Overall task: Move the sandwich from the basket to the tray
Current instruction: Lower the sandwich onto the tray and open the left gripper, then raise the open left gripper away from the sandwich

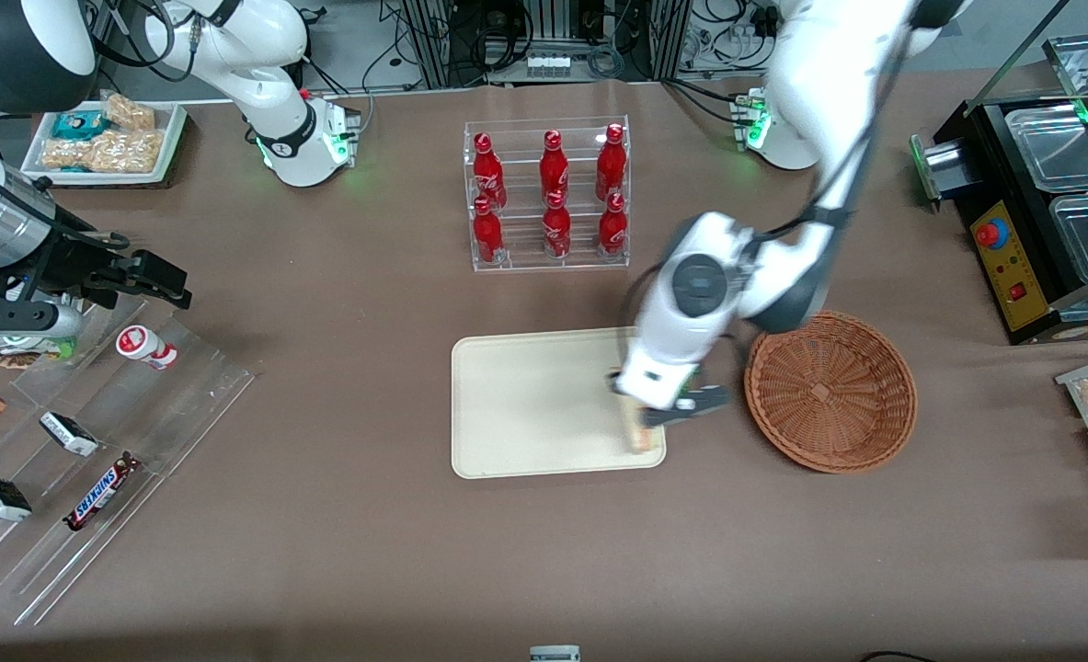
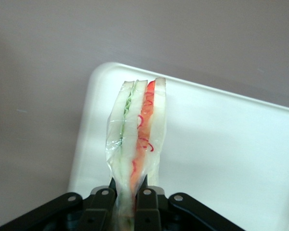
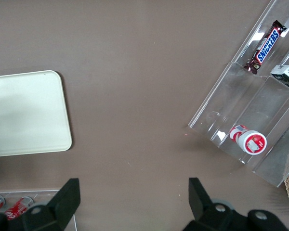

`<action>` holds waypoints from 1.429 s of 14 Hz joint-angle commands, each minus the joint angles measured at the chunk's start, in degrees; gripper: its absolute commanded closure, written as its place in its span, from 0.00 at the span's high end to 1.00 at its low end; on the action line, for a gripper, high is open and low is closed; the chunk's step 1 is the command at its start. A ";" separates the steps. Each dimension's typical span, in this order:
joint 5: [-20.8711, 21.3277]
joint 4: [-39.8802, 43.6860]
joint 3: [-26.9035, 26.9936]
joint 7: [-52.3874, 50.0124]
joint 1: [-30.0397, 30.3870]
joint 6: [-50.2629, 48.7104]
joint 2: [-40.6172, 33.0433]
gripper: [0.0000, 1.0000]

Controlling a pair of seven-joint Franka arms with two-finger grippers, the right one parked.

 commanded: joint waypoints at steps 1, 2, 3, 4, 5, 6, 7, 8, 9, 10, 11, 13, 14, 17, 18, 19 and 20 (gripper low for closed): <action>2.05 11.40 1.03 -2.76 -5.21 -0.87 8.96 0.05; 2.50 13.43 1.20 -3.98 -6.71 -0.87 10.90 0.05; 3.63 13.89 1.29 -4.34 -7.94 -0.78 12.05 0.05; 6.08 13.89 1.29 -4.52 -9.08 0.00 12.93 0.05; 7.32 13.63 1.21 -5.48 -9.53 2.01 13.37 0.05; 7.86 13.02 1.21 -6.36 -9.80 3.25 13.90 0.08; 8.30 13.01 1.21 -6.54 -10.15 3.44 14.51 0.18; 8.56 13.01 1.21 -6.89 -10.15 3.35 14.52 0.50; 8.91 13.01 1.29 -7.16 -10.15 3.00 13.91 0.99; 9.53 13.01 1.29 -6.72 -10.06 1.78 12.69 1.00; 9.97 13.10 1.29 -6.72 -9.71 -1.27 10.24 1.00; 9.71 13.19 1.47 -6.54 -9.10 -6.38 5.23 1.00; 9.62 12.93 1.56 -6.37 -7.44 -8.84 2.33 1.00; 6.74 11.88 0.94 -2.87 -0.50 -17.36 -4.18 1.00; 4.20 9.95 1.12 -1.02 1.26 -20.26 -6.90 1.00; 3.48 6.28 1.21 1.69 4.23 -22.03 -10.41 1.00; 3.38 3.11 1.21 4.42 6.79 -21.96 -13.23 1.00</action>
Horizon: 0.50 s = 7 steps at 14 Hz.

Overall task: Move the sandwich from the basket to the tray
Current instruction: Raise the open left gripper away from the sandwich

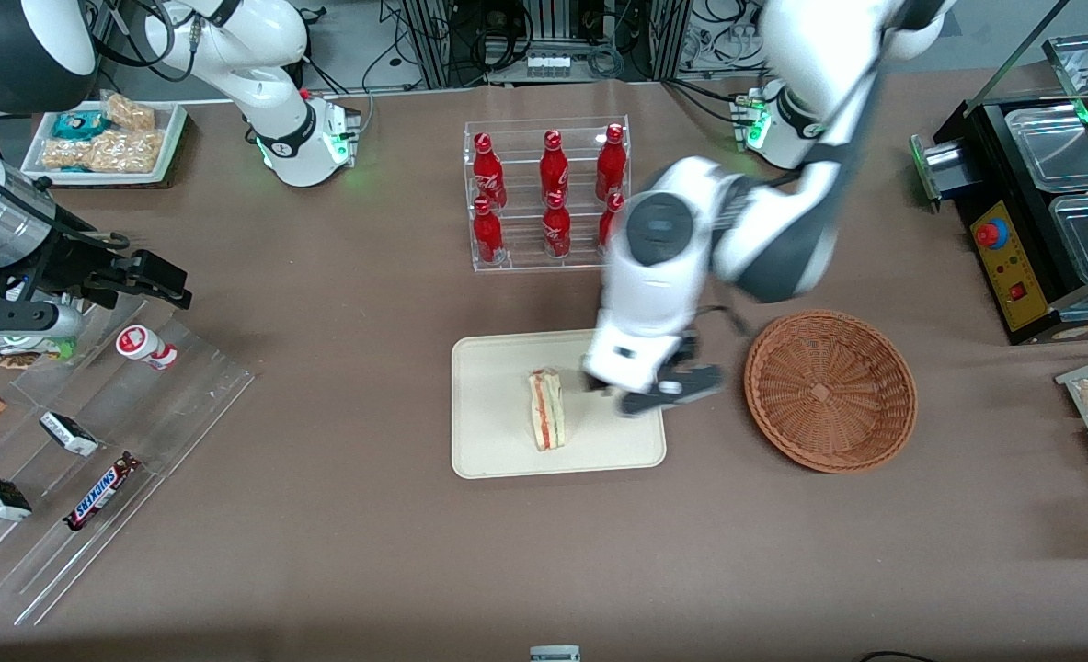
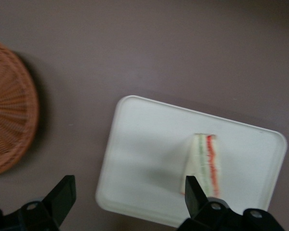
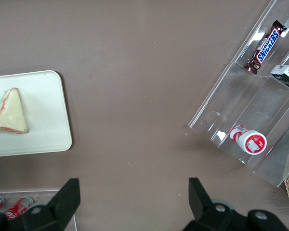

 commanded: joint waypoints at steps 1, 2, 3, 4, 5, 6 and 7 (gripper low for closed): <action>-1.60 -11.28 -0.72 7.55 7.01 -0.37 -9.13 1.00; -1.60 -14.18 -0.63 11.41 9.39 -0.47 -11.42 1.00; -1.60 -16.64 -0.72 14.58 11.24 -0.47 -13.79 1.00; -1.60 -19.02 -0.63 18.01 13.26 -0.47 -15.90 1.00; -1.60 -21.04 -0.63 21.61 15.28 -0.47 -17.92 1.00; -1.69 -23.24 -0.72 25.91 17.21 -0.55 -20.20 1.00; -1.78 -24.83 -0.63 29.87 18.97 -1.25 -22.23 1.00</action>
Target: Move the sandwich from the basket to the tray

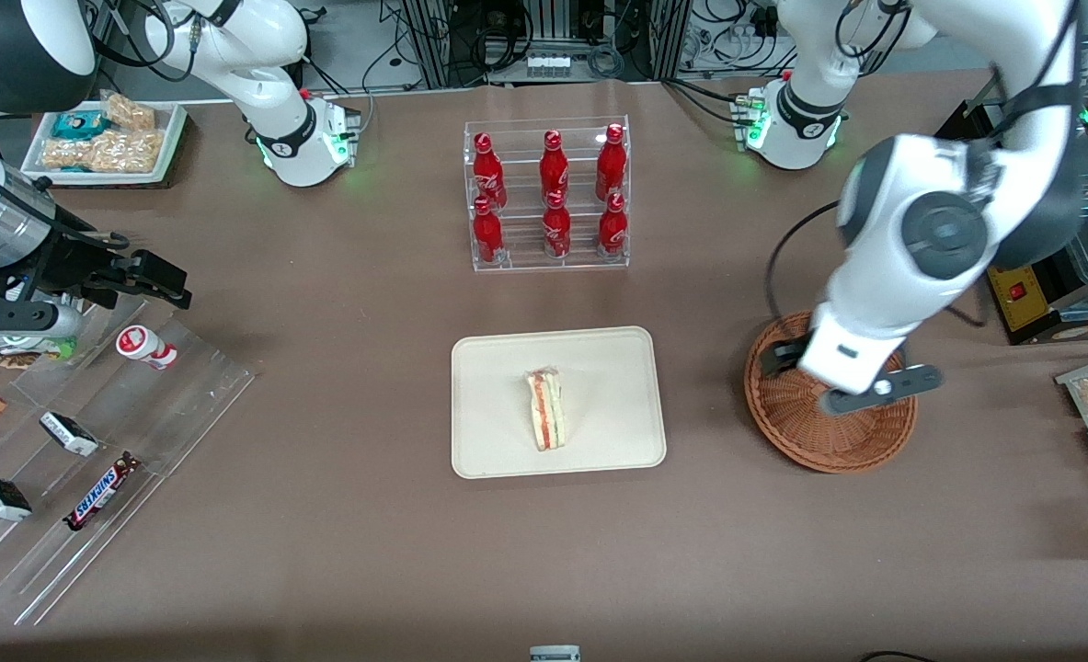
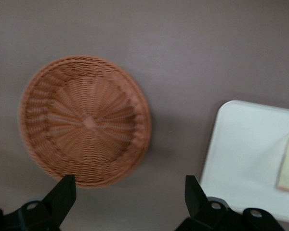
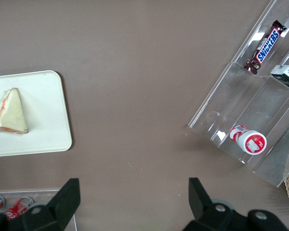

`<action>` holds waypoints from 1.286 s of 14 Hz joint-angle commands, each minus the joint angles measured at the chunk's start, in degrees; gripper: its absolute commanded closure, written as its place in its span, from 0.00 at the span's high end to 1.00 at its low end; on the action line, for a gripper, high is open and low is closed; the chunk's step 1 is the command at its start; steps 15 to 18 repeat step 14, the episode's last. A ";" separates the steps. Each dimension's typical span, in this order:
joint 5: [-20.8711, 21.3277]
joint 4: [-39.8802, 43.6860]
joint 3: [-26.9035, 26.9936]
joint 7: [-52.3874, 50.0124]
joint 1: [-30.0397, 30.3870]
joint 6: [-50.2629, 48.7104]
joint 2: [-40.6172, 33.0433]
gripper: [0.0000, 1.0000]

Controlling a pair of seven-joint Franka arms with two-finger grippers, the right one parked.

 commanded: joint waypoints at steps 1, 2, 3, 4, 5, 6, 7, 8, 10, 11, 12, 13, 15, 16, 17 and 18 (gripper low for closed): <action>-0.79 -6.51 -0.71 10.21 4.60 -2.04 -7.58 1.00; -0.79 -6.34 -0.63 13.82 5.93 -3.71 -8.28 1.00; -0.79 -6.42 -0.62 17.77 7.94 -4.51 -9.51 1.00; -0.79 -6.25 -0.62 21.90 9.70 -6.08 -11.09 1.00; -0.87 -5.64 -0.71 25.07 11.02 -7.84 -11.89 1.00; -1.40 -4.24 -0.89 27.45 12.43 -9.08 -12.59 1.00; -2.53 -2.66 -0.98 29.13 13.57 -10.39 -12.60 1.00; -3.67 0.23 -0.89 31.06 14.28 -11.97 -12.42 1.00; -3.51 3.67 -0.63 33.79 14.46 -12.78 -11.90 1.00; -3.34 3.94 -0.62 33.89 14.46 -12.43 -11.81 1.00; -3.33 4.21 -0.54 33.72 14.46 -12.25 -11.55 1.00; -3.33 4.21 -0.54 33.63 14.46 -12.25 -11.46 1.00; -3.33 4.21 -0.54 33.54 14.46 -12.25 -11.46 1.00; -3.33 4.21 -0.54 33.54 14.46 -12.25 -11.46 1.00; -3.33 4.21 -0.54 33.54 14.46 -12.25 -11.46 1.00; -3.33 4.21 -0.54 33.54 14.46 -12.25 -11.46 1.00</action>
